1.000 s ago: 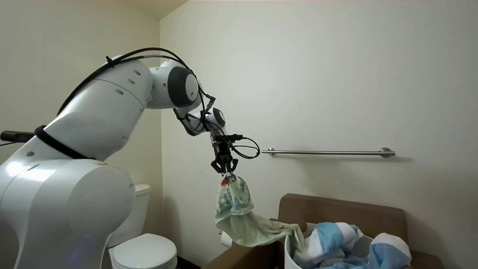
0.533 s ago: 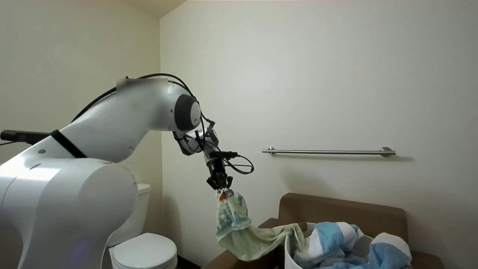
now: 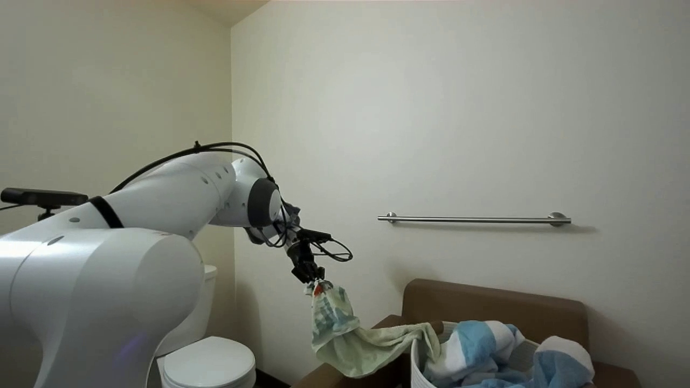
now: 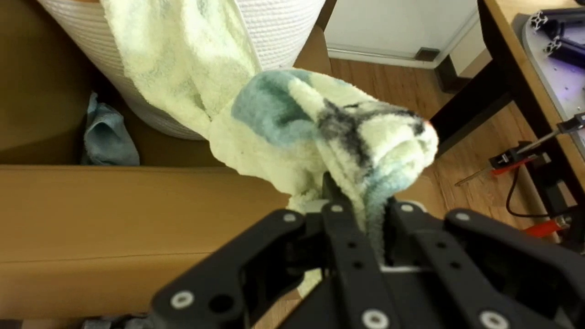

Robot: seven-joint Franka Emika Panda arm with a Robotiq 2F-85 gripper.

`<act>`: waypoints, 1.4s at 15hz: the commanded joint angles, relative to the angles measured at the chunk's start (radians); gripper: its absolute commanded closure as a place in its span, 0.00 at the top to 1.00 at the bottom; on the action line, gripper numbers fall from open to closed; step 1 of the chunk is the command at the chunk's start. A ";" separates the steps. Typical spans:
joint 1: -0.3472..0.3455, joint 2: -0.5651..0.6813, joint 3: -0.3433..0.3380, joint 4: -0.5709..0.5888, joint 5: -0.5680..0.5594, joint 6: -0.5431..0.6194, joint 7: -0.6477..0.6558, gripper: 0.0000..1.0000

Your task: Remove the smaller towel from the hamper and put it on the armrest

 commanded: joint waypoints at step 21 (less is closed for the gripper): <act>0.181 -0.083 -0.102 0.450 0.089 -0.440 0.241 0.09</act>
